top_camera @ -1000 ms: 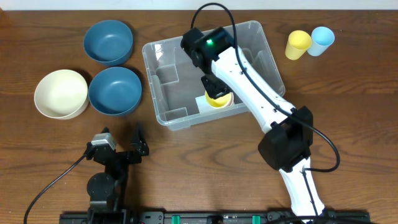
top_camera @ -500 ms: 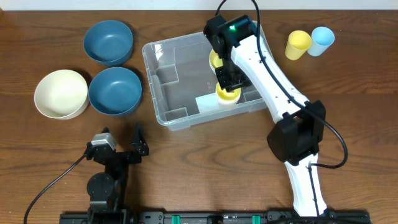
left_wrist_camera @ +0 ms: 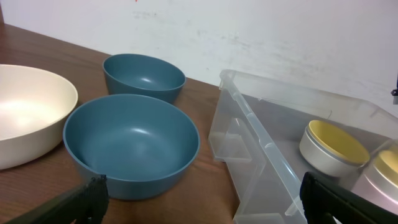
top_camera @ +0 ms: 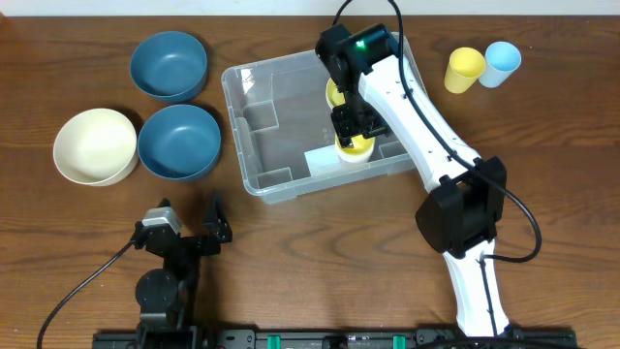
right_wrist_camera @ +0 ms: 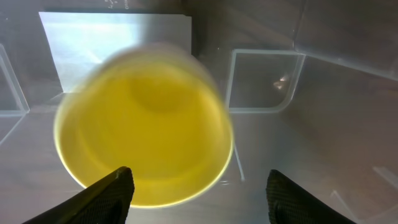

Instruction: Pack container

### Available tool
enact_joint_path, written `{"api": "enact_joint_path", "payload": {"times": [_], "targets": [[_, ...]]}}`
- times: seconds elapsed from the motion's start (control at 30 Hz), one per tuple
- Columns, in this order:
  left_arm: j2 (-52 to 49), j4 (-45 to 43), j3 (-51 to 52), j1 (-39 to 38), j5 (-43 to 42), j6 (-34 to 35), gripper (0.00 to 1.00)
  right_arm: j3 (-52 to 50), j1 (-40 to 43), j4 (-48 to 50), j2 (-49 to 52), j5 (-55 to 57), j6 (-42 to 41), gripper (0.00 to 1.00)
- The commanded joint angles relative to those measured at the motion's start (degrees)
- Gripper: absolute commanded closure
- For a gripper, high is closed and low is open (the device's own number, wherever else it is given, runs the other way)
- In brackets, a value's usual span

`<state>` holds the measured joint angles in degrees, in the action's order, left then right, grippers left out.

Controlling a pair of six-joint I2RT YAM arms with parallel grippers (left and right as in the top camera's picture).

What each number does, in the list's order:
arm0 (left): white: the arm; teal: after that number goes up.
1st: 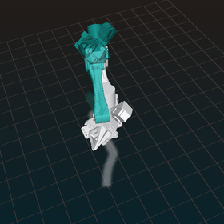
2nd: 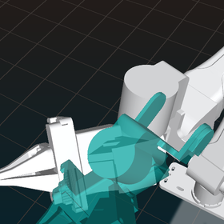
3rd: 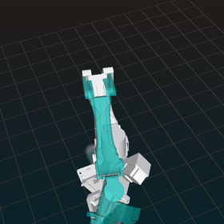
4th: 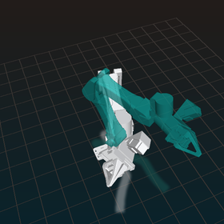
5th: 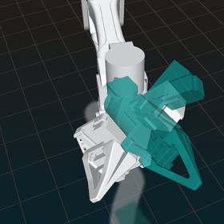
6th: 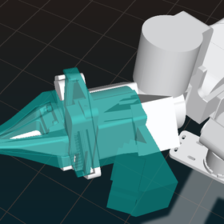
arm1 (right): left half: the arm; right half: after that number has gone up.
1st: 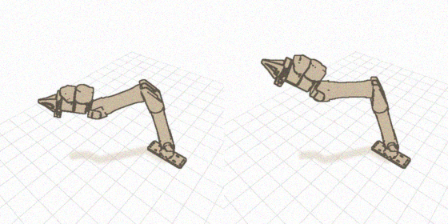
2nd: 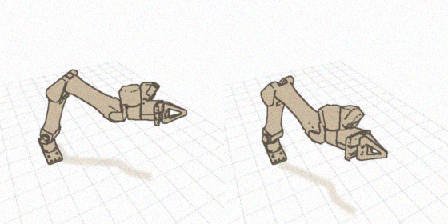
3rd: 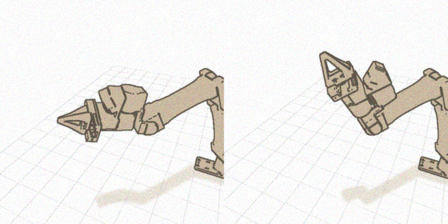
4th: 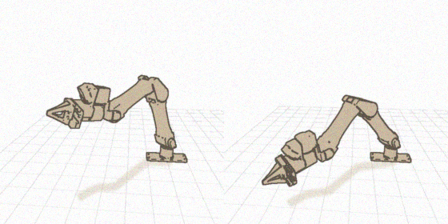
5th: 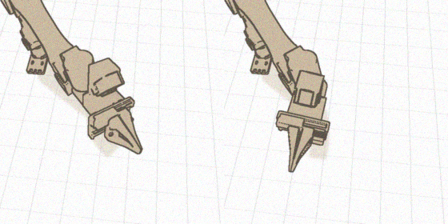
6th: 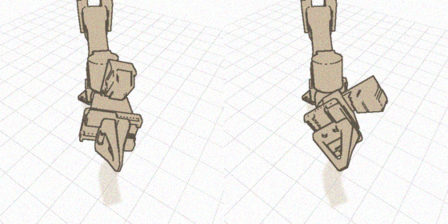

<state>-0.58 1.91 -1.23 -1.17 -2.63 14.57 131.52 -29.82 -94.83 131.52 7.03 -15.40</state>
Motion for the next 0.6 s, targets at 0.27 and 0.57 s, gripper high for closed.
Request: {"api": "enact_joint_path", "payload": {"times": [0.27, 0.57], "targets": [[0.3, 2.1, 1.0, 0.1, 0.7, -0.9, 0.02, 0.6, 0.8, 1.9, 0.8, -0.2, 0.2, 0.44], [0.3, 2.1, 1.0, 0.1, 0.7, -0.9, 0.02, -0.5, 2.8, 3.5, 4.3, -3.0, -0.4, 0.48]]}}
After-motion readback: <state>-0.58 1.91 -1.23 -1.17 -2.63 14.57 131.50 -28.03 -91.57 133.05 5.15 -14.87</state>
